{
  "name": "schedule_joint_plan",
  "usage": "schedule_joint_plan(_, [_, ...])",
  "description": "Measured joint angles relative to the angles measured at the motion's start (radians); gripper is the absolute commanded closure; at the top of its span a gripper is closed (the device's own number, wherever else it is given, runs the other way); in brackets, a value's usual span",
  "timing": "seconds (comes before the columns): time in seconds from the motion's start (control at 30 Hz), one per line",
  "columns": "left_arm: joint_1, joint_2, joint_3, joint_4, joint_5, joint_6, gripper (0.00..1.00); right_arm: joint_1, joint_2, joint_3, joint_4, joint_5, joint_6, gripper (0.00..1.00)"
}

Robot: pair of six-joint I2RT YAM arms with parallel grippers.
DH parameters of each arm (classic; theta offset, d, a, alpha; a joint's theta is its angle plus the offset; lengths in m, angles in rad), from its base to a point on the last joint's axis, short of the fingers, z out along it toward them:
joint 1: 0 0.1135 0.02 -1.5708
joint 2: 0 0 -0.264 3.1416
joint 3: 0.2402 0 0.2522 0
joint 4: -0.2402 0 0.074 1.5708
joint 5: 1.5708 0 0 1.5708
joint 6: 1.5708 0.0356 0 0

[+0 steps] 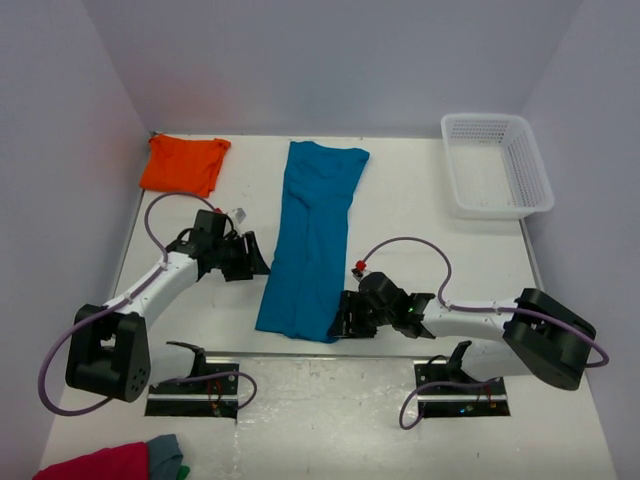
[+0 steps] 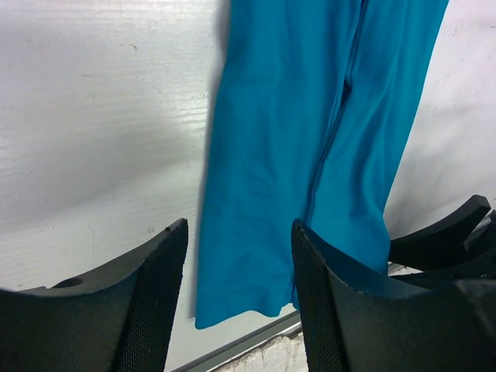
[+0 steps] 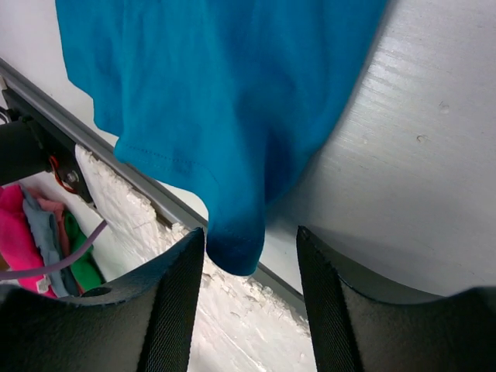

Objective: Fold and stack the t-shirts
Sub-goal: Grab the bottom of the folded rectangular tshirt with both arms

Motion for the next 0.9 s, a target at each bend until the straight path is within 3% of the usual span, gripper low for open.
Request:
schedule_joint_plan(0.13, [0.002, -0.014, -0.010, 0.003, 0.006, -0.001, 0.43, 0.000, 0.000, 0.000, 0.004, -0.001, 0.009, 0.55])
schedule_joint_plan(0.23, [0.003, -0.015, -0.014, 0.003, 0.006, -0.002, 0.44, 0.000, 0.000, -0.001, 0.012, -0.001, 0.019, 0.66])
schedule_joint_plan(0.53, [0.005, -0.029, -0.049, 0.000, 0.013, -0.019, 0.43, 0.000, 0.050, -0.001, 0.052, -0.002, 0.029, 0.78])
schedule_joint_plan(0.67, [0.006, -0.056, -0.056, -0.003, 0.016, -0.030, 0.43, 0.000, 0.063, -0.001, 0.066, -0.005, 0.033, 0.90])
schedule_joint_plan(0.77, [0.008, -0.069, -0.060, -0.008, 0.018, -0.036, 0.43, 0.000, 0.072, -0.001, 0.074, -0.006, 0.035, 0.93])
schedule_joint_plan(0.8, [0.008, -0.073, -0.062, -0.009, 0.020, -0.037, 0.43, 0.000, 0.074, -0.001, 0.074, -0.006, 0.036, 1.00])
schedule_joint_plan(0.9, [0.008, -0.084, -0.076, -0.016, 0.027, -0.037, 0.43, 0.000, 0.072, -0.001, 0.071, -0.004, 0.039, 1.00])
